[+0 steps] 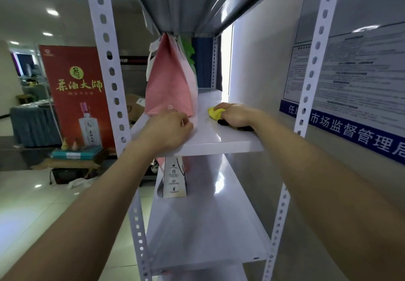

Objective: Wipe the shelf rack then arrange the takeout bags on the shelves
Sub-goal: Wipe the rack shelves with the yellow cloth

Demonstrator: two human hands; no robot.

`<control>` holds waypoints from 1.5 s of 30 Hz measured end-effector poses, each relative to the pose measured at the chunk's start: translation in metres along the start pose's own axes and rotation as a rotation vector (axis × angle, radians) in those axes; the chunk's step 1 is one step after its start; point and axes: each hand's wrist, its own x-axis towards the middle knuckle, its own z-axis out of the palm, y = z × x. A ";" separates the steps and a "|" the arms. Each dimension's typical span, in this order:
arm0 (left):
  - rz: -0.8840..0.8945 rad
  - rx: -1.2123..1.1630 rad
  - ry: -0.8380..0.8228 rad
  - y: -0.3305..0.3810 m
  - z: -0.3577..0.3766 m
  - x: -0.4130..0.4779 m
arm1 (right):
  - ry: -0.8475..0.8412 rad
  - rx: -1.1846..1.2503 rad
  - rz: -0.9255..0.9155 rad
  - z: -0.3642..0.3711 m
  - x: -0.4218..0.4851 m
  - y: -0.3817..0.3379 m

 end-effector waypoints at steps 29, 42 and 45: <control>0.120 -0.019 0.413 0.005 -0.003 -0.011 | 0.095 -0.151 0.099 -0.007 -0.070 0.012; 0.203 0.203 0.931 -0.050 -0.043 -0.069 | 0.048 -0.049 -0.363 0.073 -0.103 -0.142; 0.230 0.217 0.934 -0.052 -0.037 -0.066 | 0.074 -0.001 -0.434 0.070 -0.123 -0.118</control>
